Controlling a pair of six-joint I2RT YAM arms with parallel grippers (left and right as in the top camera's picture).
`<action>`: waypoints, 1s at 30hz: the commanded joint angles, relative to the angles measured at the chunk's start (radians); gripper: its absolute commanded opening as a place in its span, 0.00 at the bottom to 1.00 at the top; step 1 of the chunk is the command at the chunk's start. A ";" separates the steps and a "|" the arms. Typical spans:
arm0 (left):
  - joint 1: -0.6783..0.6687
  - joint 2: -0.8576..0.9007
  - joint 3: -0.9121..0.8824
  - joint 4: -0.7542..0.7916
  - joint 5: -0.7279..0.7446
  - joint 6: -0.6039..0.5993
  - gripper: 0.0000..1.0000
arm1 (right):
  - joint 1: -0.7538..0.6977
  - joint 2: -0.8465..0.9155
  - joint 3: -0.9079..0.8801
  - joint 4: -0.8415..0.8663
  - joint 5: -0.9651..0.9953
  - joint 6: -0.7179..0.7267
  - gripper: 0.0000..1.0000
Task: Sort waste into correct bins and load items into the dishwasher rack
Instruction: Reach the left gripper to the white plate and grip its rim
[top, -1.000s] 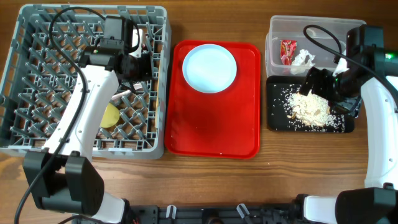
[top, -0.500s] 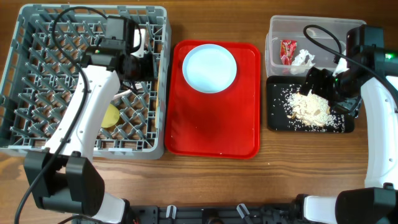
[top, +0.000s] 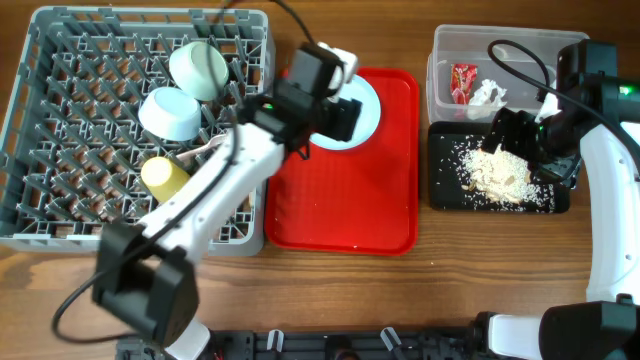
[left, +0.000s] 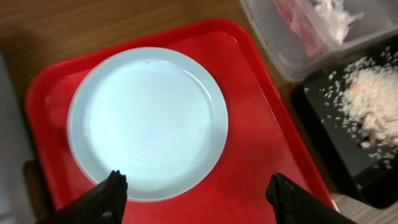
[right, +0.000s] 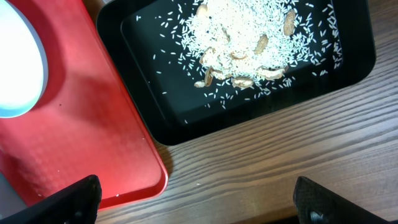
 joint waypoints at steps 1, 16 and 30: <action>-0.058 0.118 0.002 0.037 -0.031 0.074 0.72 | 0.001 -0.013 0.009 0.002 0.013 0.003 1.00; -0.107 0.349 0.001 0.110 -0.169 0.135 0.64 | 0.001 -0.013 0.009 0.002 0.013 0.003 1.00; -0.163 0.396 0.001 0.100 -0.242 0.135 0.35 | 0.001 -0.013 0.009 0.002 0.013 0.001 1.00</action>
